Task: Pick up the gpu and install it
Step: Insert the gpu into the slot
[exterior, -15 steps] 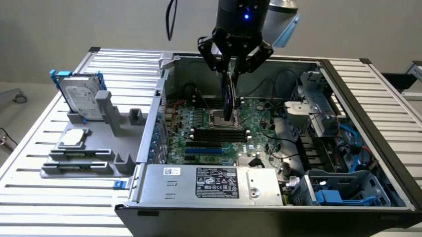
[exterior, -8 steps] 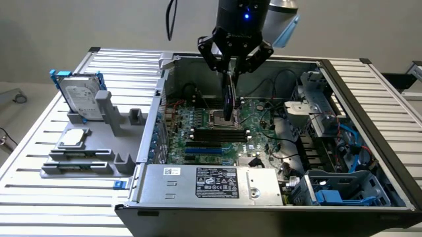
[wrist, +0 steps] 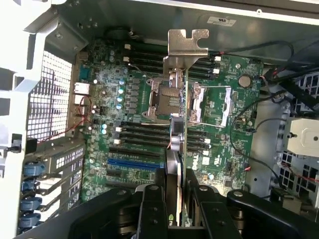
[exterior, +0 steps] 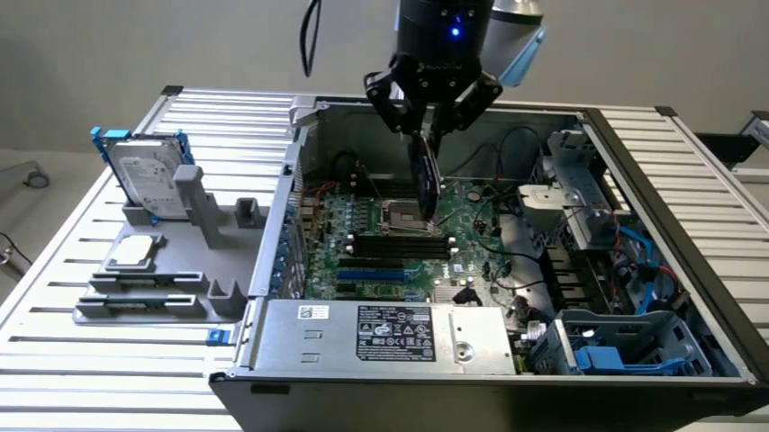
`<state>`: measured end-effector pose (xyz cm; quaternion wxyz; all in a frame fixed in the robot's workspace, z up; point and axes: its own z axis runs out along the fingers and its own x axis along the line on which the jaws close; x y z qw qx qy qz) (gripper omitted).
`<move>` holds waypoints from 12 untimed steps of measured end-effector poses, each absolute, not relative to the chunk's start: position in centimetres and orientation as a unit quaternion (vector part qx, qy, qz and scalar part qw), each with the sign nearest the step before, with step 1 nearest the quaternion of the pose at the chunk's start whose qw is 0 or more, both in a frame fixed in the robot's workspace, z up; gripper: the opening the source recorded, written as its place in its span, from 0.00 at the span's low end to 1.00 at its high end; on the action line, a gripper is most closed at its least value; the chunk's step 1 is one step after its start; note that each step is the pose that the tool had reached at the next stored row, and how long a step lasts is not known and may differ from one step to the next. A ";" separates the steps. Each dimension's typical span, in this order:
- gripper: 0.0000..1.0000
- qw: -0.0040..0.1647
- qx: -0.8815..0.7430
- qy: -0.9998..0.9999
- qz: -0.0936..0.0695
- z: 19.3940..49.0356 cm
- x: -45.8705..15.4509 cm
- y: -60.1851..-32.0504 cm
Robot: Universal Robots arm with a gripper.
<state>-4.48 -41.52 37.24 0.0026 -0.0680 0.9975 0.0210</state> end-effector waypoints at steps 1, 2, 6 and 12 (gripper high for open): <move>0.27 0.003 -0.077 0.997 0.021 37.2 -4.5 -41.5; 0.27 0.003 -0.085 0.996 0.021 37.1 -4.5 -41.5; 0.27 0.002 -0.122 0.992 0.021 36.8 -4.5 -41.5; 0.27 0.001 -0.176 0.984 0.021 36.2 -4.5 -41.5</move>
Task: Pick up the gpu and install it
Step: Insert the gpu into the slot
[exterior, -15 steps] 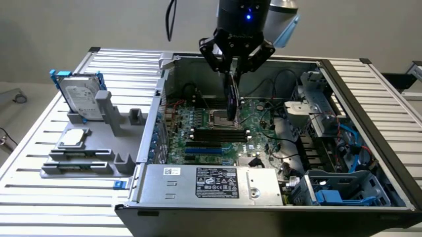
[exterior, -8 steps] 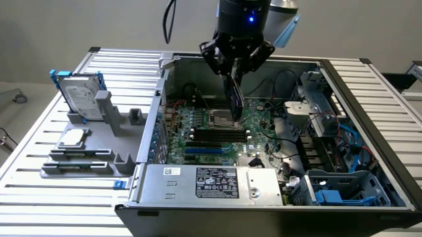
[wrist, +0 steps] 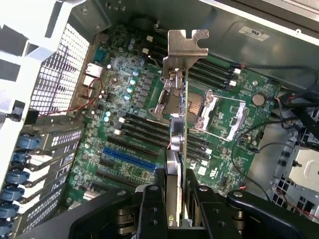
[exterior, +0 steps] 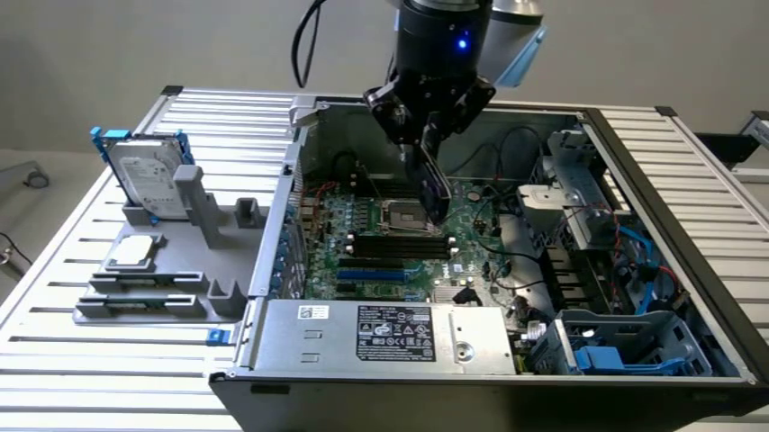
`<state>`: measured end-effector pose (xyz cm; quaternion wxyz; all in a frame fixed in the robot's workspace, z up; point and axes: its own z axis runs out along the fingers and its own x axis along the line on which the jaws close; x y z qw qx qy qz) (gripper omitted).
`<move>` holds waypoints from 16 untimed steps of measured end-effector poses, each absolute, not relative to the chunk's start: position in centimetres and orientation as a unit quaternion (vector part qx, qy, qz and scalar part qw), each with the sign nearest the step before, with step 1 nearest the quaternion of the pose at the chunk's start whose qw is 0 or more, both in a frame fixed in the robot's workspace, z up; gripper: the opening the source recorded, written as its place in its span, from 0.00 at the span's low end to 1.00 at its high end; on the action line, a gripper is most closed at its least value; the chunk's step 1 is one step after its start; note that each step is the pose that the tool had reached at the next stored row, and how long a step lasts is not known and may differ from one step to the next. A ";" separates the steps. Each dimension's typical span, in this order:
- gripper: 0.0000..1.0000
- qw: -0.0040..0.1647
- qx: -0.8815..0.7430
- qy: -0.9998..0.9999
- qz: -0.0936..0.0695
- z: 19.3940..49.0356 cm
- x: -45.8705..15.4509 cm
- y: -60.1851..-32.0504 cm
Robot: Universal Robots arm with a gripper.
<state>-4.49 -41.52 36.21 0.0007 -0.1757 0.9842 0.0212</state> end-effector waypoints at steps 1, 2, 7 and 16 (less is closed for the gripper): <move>0.27 0.000 -0.185 0.983 0.021 36.1 -4.5 -41.5; 0.27 0.000 -0.194 0.981 0.021 36.0 -4.5 -41.5; 0.27 -0.001 -0.238 0.971 0.021 35.6 -4.5 -41.5; 0.27 -0.002 -0.316 0.948 0.021 34.9 -4.5 -41.5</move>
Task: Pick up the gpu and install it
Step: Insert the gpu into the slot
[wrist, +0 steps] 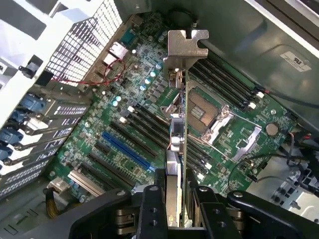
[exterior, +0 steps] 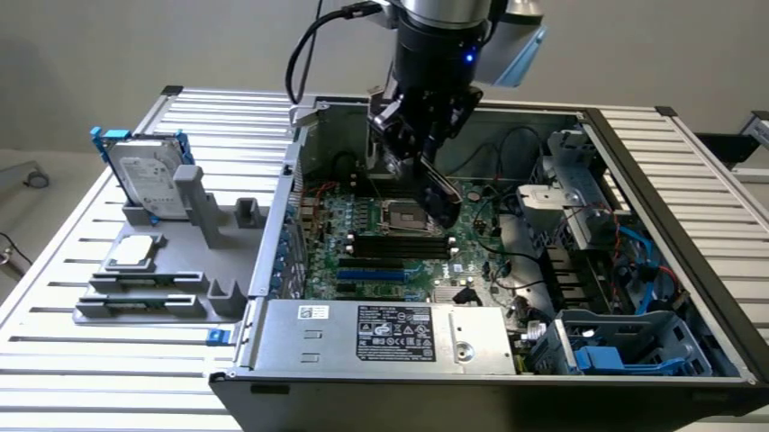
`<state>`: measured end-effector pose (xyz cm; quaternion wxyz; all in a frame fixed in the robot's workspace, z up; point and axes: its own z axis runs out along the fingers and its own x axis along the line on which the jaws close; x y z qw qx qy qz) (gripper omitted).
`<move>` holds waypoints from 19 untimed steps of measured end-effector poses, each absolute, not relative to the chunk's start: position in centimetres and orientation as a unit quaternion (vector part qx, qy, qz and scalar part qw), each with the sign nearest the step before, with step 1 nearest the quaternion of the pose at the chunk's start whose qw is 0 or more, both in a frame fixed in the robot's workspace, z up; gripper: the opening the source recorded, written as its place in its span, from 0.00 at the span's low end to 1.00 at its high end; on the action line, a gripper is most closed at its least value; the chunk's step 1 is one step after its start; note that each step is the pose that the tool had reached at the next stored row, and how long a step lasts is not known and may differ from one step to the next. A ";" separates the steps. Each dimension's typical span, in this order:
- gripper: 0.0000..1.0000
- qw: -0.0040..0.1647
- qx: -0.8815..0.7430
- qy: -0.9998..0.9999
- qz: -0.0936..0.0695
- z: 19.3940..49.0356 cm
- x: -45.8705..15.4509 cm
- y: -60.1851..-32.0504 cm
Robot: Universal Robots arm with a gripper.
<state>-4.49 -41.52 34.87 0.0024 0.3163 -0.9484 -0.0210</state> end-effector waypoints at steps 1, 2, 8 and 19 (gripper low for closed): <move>0.27 0.003 0.326 -0.945 -0.021 34.8 -4.5 -41.5; 0.27 0.003 0.334 -0.942 -0.021 34.7 -4.5 -41.5; 0.27 0.004 0.384 -0.923 -0.021 34.2 -4.5 -41.5; 0.27 0.006 0.475 -0.880 -0.020 33.5 -4.5 -41.5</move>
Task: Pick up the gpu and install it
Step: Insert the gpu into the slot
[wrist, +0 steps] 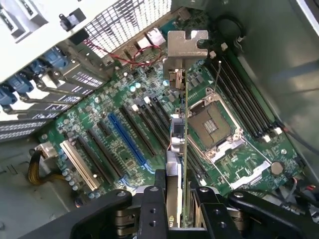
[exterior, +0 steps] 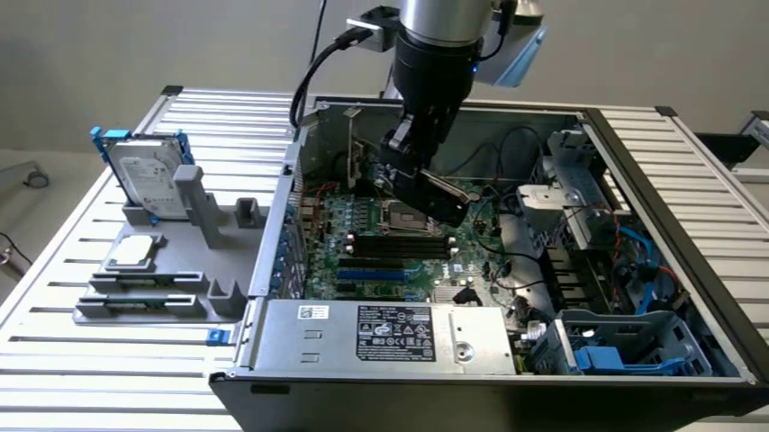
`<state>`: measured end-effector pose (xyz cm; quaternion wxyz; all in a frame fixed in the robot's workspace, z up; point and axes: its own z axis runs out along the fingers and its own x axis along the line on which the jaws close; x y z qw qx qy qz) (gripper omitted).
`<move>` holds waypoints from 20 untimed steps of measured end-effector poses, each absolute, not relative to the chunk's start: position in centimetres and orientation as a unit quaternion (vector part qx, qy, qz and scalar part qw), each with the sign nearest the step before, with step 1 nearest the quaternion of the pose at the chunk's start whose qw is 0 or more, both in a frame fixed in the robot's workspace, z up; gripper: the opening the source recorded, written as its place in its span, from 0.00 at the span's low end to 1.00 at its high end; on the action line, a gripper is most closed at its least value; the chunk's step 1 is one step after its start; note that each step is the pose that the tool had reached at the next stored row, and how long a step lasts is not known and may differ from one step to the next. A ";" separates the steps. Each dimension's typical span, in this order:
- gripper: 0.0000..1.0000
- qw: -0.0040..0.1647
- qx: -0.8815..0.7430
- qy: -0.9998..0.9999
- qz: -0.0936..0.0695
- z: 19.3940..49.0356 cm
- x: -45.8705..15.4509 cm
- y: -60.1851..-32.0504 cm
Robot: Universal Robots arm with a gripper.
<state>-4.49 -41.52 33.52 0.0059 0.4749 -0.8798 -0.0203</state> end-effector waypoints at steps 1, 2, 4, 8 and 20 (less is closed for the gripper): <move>0.27 0.006 0.483 -0.876 -0.020 33.5 -4.5 -41.5; 0.27 0.006 0.491 -0.871 -0.020 33.4 -4.5 -41.5; 0.27 0.007 0.507 -0.862 -0.020 33.3 -4.5 -41.5; 0.27 0.007 0.538 -0.843 -0.020 33.1 -4.5 -41.5; 0.27 0.008 0.608 -0.794 -0.019 33.0 -4.9 -41.6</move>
